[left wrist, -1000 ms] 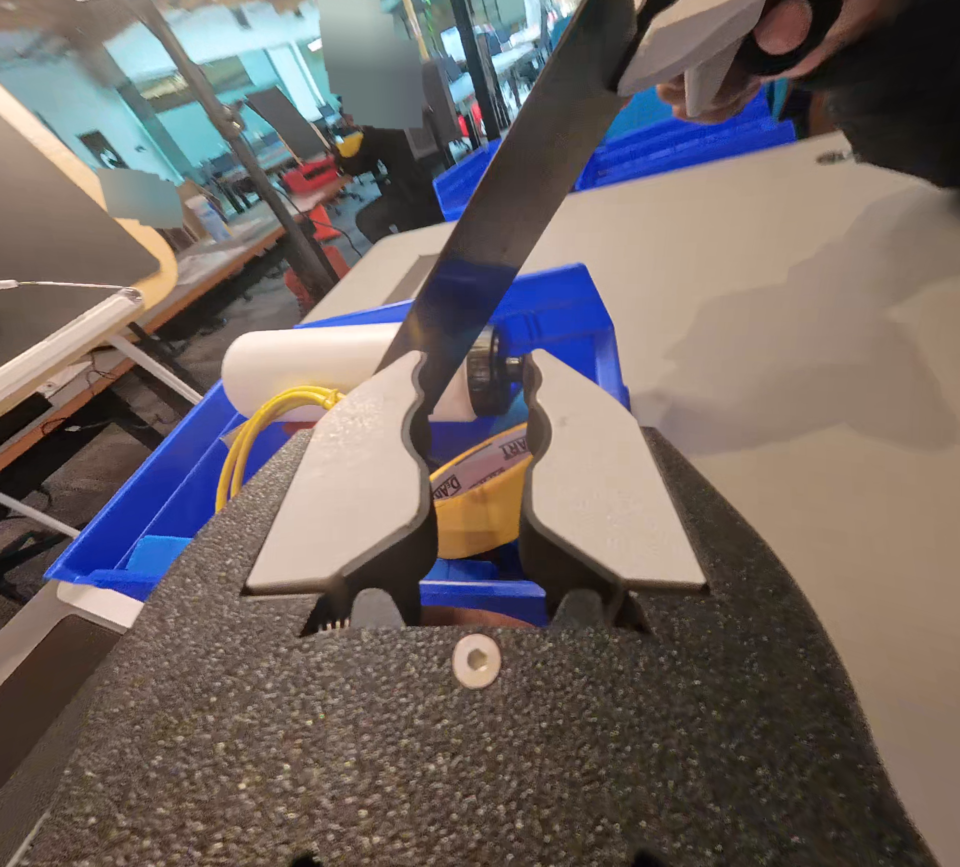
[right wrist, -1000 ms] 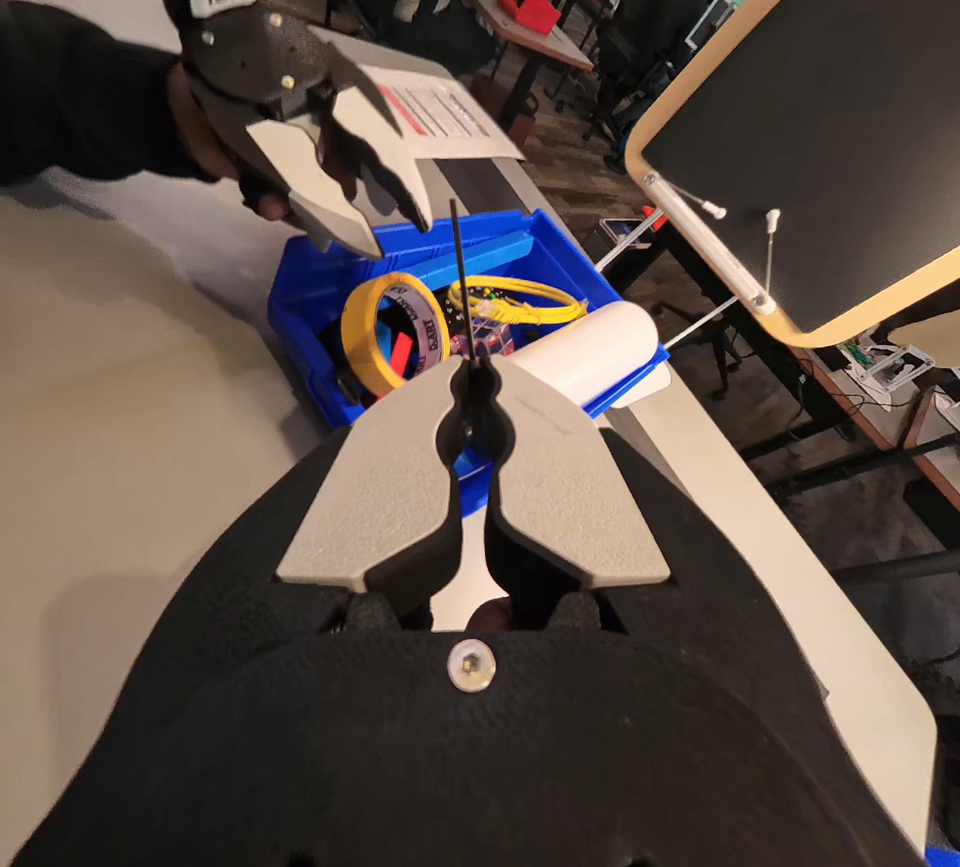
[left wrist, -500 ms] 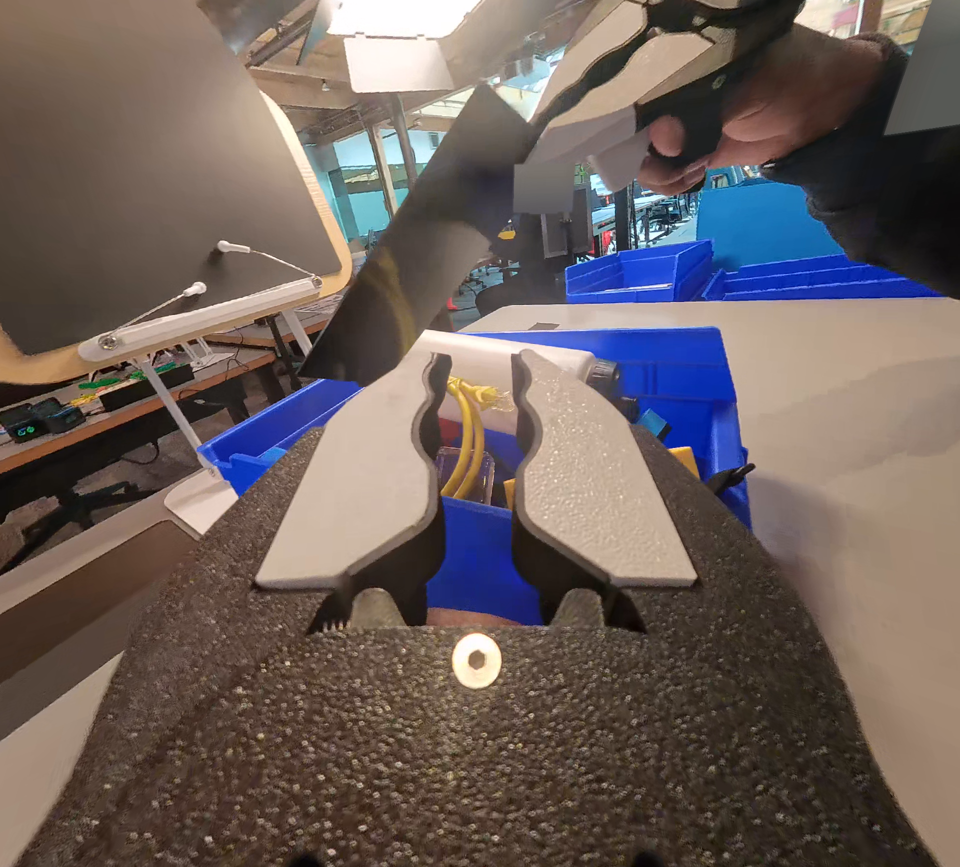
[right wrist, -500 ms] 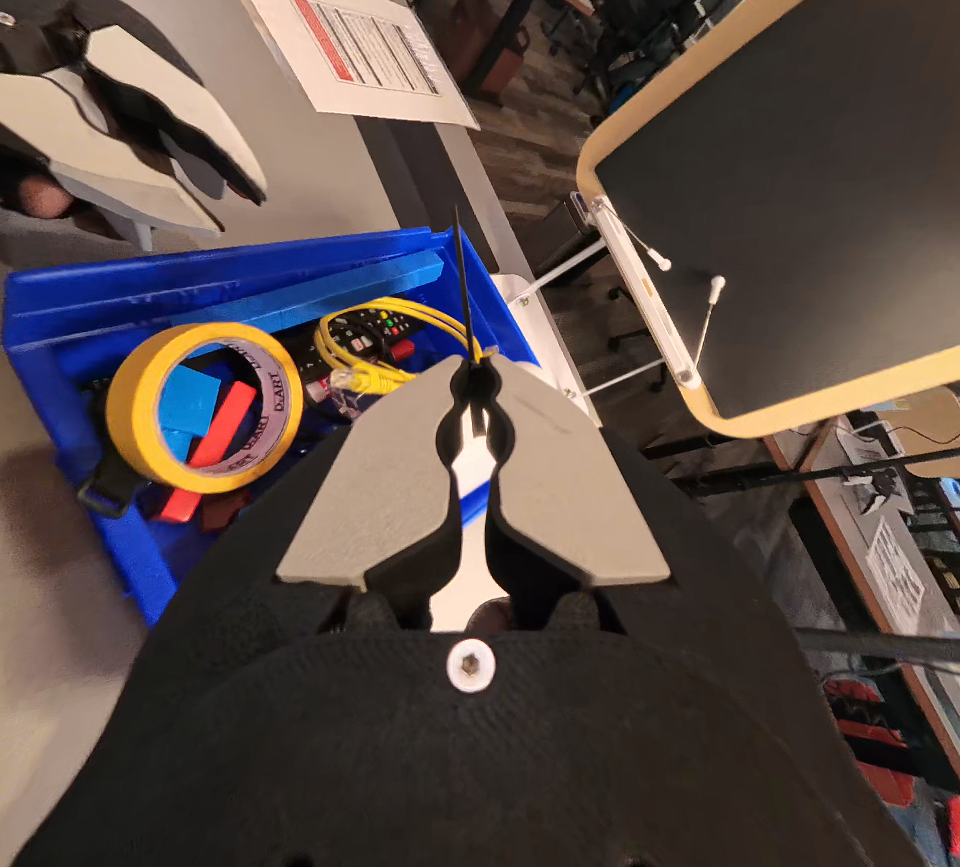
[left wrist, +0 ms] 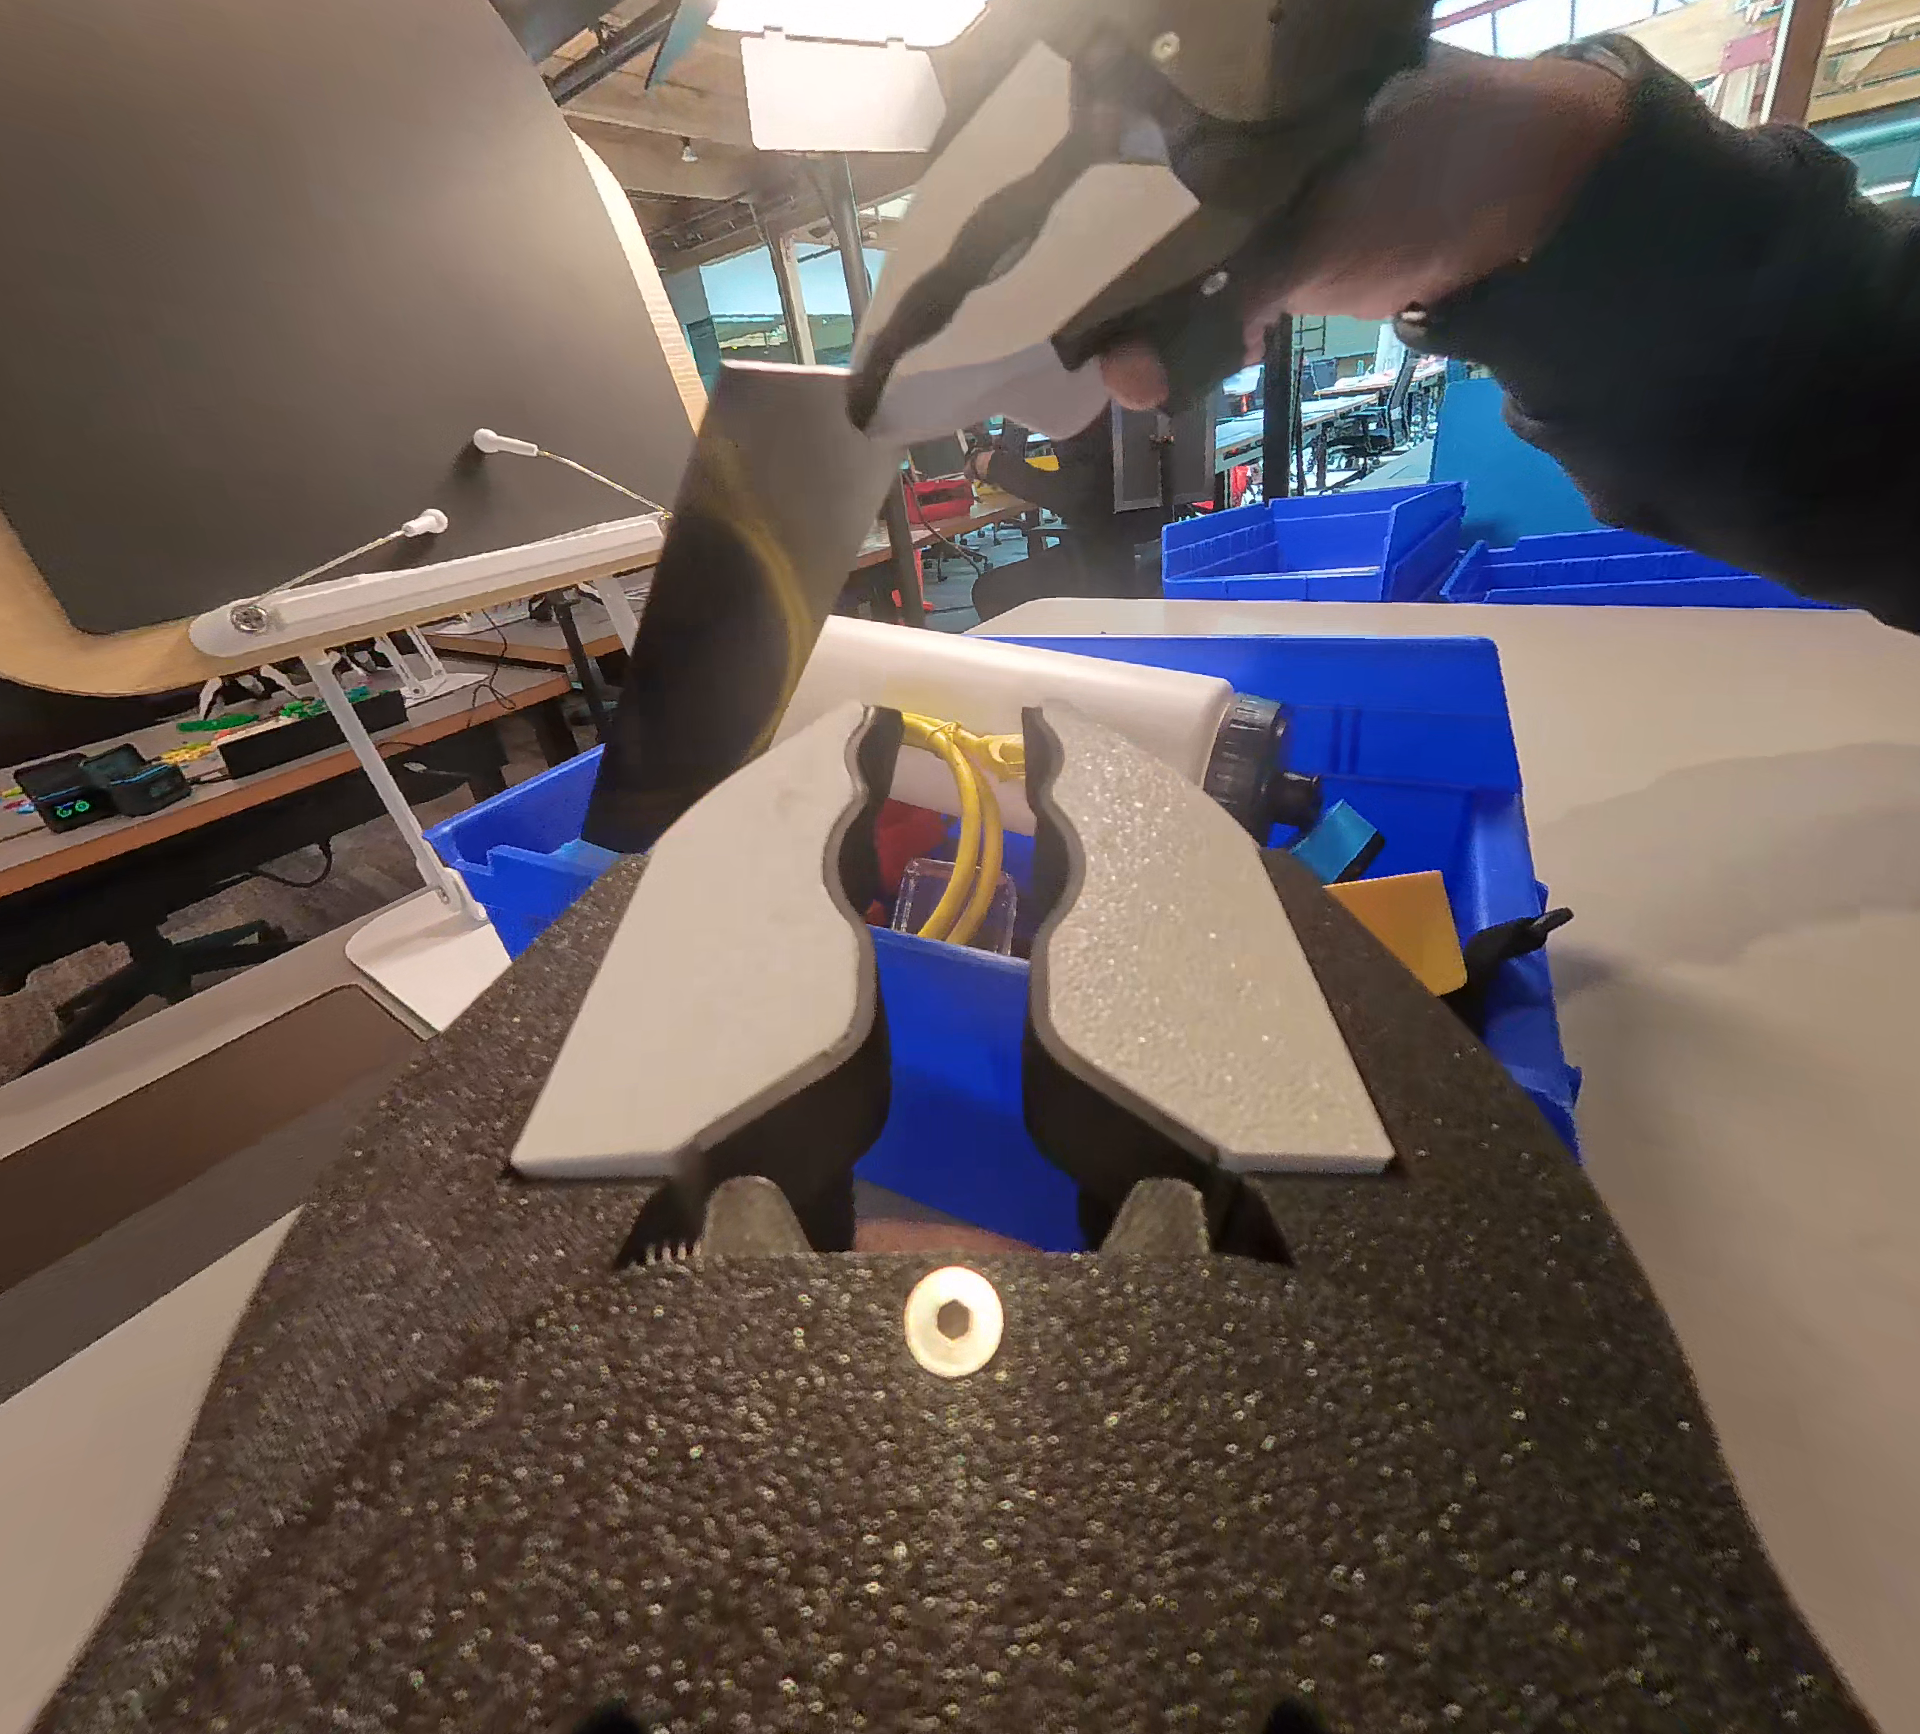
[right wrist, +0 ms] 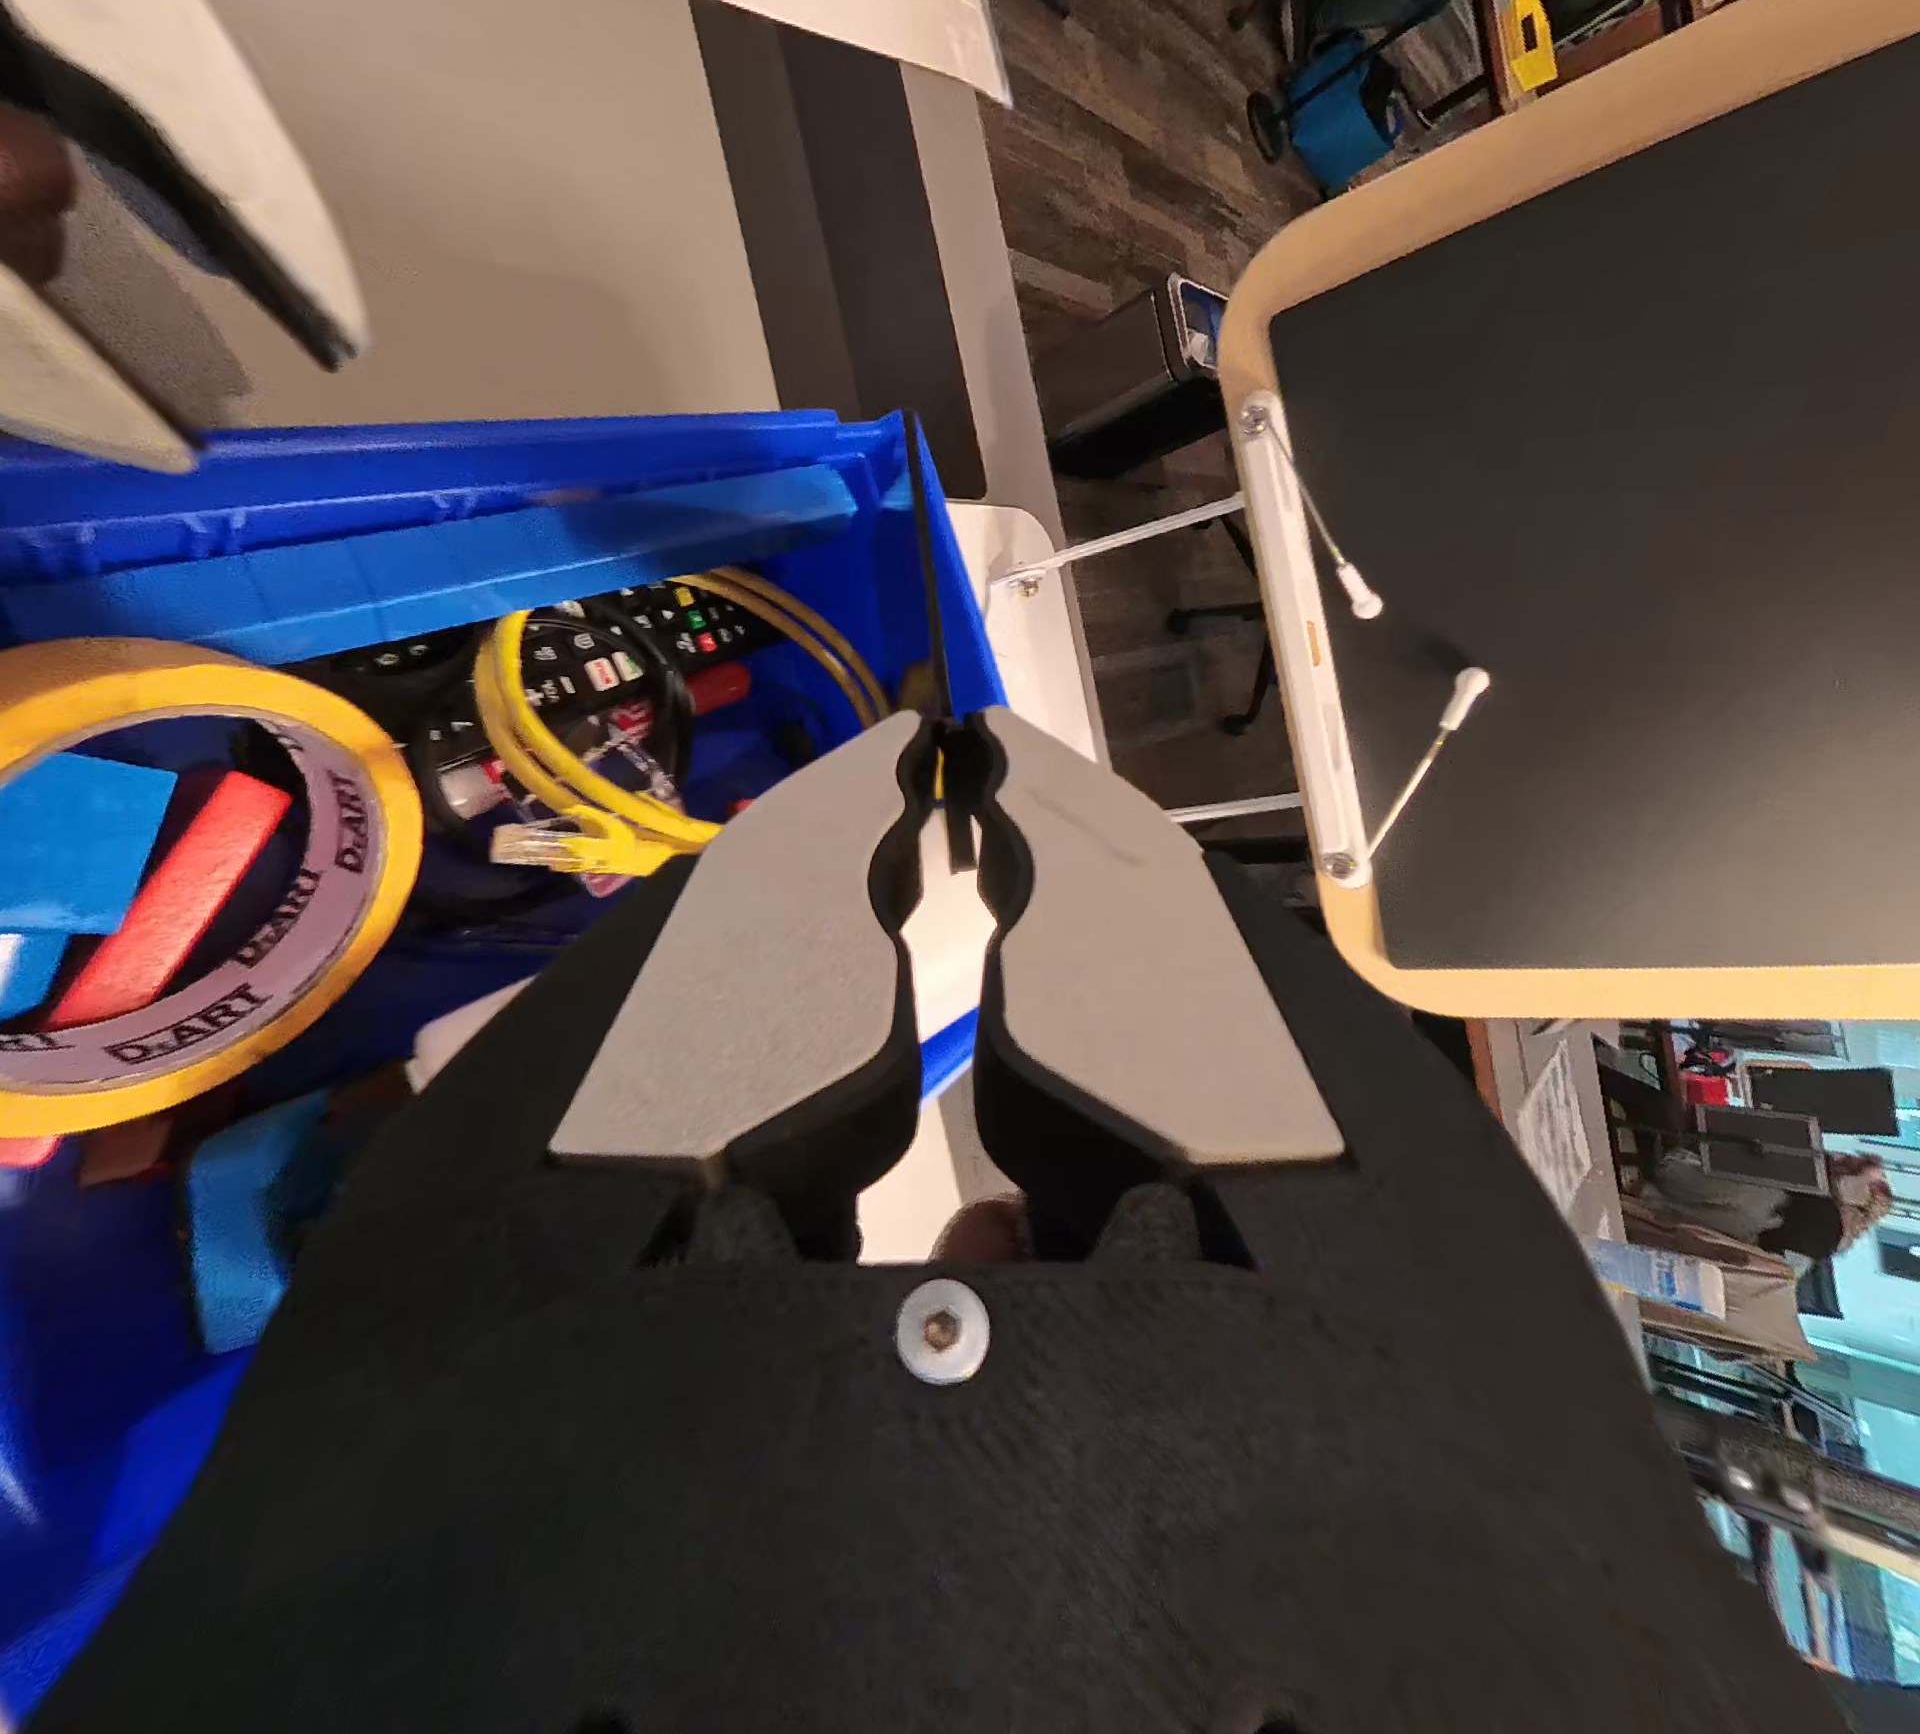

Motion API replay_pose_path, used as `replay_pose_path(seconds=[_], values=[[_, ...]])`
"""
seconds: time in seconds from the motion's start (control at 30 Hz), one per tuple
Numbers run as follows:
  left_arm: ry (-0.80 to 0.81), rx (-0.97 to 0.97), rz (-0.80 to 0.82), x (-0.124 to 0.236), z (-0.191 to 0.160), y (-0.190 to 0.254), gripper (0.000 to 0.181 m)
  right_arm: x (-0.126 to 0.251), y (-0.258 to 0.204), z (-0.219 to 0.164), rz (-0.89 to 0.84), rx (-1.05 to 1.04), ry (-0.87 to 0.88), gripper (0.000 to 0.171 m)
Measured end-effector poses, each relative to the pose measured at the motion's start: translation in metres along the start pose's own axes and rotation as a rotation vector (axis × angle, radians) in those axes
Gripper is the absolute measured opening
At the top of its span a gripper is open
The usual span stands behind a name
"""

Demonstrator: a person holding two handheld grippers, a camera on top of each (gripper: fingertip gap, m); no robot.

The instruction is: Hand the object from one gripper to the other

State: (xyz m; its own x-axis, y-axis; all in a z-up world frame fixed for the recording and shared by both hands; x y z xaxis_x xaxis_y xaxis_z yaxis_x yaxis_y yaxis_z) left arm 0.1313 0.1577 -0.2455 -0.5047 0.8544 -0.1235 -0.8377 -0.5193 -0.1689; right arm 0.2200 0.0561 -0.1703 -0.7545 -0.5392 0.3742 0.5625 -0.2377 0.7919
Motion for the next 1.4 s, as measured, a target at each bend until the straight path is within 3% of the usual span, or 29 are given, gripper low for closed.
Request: replay_pose_path(seconds=[0.17,0.33,0.47,0.6,0.73,0.9,1.0,1.17,1.4], values=[[-0.005,0.0,-0.004,-0.001,-0.001,0.002,0.026,-0.021,0.029,-0.007,-0.017,0.027,-0.052,0.01],[-0.008,0.003,0.001,-0.001,-0.002,0.002,0.025,-0.058,0.047,-0.006,0.069,0.035,-0.066,0.014],[-0.011,0.003,0.006,0.001,-0.002,0.0,0.029,-0.088,0.039,-0.007,0.137,0.097,-0.107,0.015],[-0.002,0.015,0.02,0.002,-0.004,-0.003,0.026,-0.099,0.038,-0.002,0.066,0.069,-0.09,0.019],[0.011,0.026,0.04,0.004,-0.007,-0.006,0.028,-0.078,0.045,0.001,0.01,-0.023,-0.035,0.03],[0.032,0.046,0.048,0.005,-0.006,-0.01,0.032,-0.024,0.05,-0.015,0.011,-0.124,0.013,0.036],[0.043,0.043,0.056,0.006,-0.005,-0.009,0.033,0.015,0.015,-0.033,0.19,-0.086,0.01,0.035],[0.033,0.039,0.059,0.003,-0.008,-0.007,0.033,0.07,-0.07,-0.06,0.549,0.171,-0.048,0.028],[0.016,0.011,0.059,0.002,-0.006,0.0,0.033,0.082,-0.128,-0.083,0.698,0.366,-0.242,0.02]])
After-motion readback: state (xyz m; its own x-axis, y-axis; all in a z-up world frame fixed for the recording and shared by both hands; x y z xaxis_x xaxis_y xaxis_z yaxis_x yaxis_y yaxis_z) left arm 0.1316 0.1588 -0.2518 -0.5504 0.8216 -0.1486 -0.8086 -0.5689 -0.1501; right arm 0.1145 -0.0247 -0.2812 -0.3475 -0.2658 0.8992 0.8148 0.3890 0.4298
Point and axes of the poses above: each gripper's, where its closed fingertips meet, x back along the fingers, z out of its top, y = z × x across the jaws, the point moved 4 cm from there along x, back along the fingers, and after that the axes turned 13 degrees about -z, right-handed, at the moved point
